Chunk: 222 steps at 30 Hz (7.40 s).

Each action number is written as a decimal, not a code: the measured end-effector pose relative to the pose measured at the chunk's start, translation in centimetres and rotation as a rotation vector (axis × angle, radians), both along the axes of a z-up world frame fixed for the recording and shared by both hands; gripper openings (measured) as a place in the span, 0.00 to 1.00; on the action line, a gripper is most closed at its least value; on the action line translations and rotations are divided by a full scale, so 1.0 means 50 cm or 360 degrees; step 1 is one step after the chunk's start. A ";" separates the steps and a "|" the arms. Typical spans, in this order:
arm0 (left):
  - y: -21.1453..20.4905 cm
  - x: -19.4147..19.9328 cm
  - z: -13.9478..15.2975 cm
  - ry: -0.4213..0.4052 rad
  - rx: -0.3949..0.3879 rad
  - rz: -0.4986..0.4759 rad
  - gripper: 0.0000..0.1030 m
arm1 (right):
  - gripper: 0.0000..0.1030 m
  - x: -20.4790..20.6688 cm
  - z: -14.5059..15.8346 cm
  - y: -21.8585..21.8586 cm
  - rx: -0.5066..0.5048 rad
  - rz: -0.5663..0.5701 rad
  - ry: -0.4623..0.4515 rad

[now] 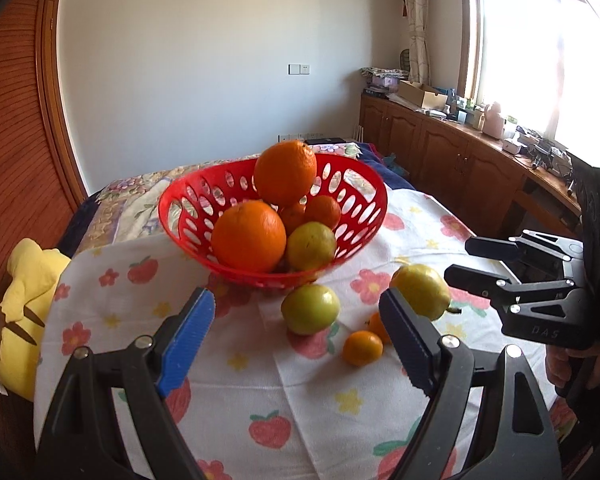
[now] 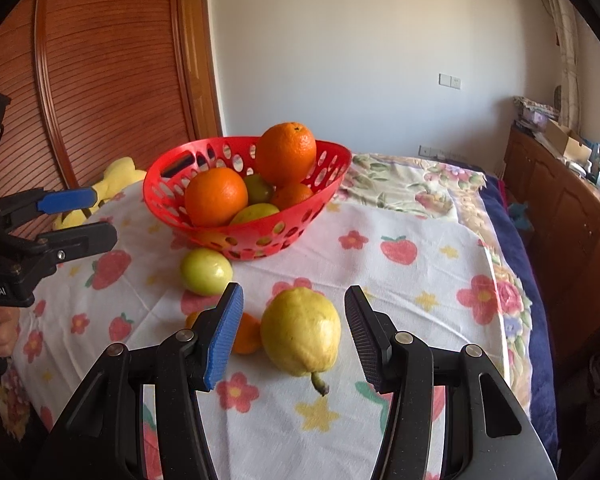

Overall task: Organize fruits
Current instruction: 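Move the left tool to a tangerine while the right tool approaches the yellow pear, then grasp the tangerine with the left tool while the right tool grasps the yellow pear, then carry the tangerine and yellow pear over the red basket, then open both tools to drop the tangerine and pear into the basket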

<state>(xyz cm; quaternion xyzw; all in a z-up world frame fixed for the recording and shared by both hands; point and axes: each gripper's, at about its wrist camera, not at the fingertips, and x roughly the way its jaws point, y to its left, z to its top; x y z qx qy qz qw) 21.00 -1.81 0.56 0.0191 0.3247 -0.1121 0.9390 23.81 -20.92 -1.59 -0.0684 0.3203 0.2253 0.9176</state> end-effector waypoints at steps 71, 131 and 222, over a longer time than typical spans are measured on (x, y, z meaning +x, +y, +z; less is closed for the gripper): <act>-0.103 0.038 -0.171 0.0274 -0.0006 -0.0245 0.51 | 0.61 0.001 -0.118 -0.006 -0.0037 -0.0066 0.0133; 0.045 0.035 -0.053 -0.0007 -0.0103 -0.0229 0.32 | 0.61 0.009 -0.036 -0.009 -0.0063 -0.0044 0.0040; 0.103 0.120 -0.009 -0.0161 -0.0030 0.0093 0.52 | 0.63 0.098 0.028 0.133 -0.0105 0.0101 -0.0139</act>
